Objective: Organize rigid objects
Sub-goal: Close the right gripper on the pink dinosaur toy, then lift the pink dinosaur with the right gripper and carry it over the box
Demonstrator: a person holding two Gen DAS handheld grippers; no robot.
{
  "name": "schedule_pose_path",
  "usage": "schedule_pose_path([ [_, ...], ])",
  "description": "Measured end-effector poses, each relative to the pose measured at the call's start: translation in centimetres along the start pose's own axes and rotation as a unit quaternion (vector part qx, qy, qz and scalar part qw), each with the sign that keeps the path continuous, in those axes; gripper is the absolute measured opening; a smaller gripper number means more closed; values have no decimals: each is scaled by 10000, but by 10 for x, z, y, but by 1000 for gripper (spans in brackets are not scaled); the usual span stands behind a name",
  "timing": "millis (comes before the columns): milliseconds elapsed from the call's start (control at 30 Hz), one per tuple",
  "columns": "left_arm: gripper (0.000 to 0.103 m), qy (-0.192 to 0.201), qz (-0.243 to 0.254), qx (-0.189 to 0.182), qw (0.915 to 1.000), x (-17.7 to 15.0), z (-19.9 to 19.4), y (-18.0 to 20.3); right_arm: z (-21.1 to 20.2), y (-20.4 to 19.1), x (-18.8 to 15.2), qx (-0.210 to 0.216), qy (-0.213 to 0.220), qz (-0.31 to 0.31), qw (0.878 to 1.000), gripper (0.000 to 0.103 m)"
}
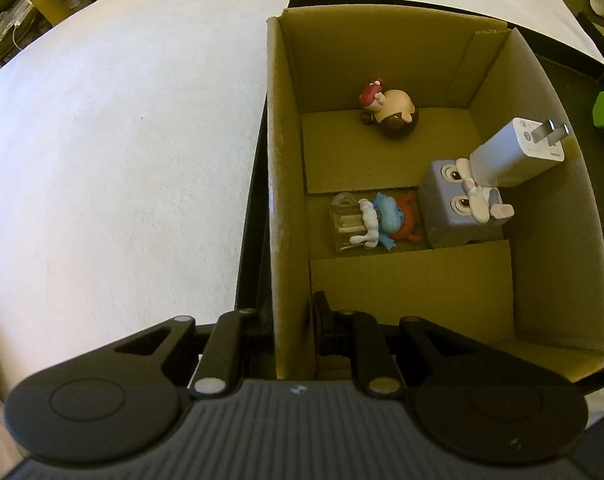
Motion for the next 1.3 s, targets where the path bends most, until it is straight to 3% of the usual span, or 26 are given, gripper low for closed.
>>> schedule_pose_path([
  [133,13,-1,-89,-68,9999,2,-1,1,10,-8,1,118,-46,78,9999,44],
  [200,13,17,-134,-66,9999,2,-2,3,15,-12,3,194,-70,69,9998,46],
  [867,13,110,-430,-9,9990,18,-14,45,53,-30,4,593,-556,185,9965,46],
  [1067,13,106,-438,-39,9990,17,-15,34,58,-18,3,932,-817,426,9914,41],
  [1133,13,109,-429,-30,9990,18,-15,34,54,-16,1,963,-781,431,9913,36],
  [1300,13,105,-426,-16,9990,20,-16,41,45,-14,-2,776,-698,269,9942,36],
])
Point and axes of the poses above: each gripper's, at about its wrist camera, not at the fingertips, and z roughly the way its jaws point, y to its right, x to its top, the point moved 2 cm from there along z, roughly the way its jaws point, and after that the axes turned 1 degree about -y, right-handed, at the moved point
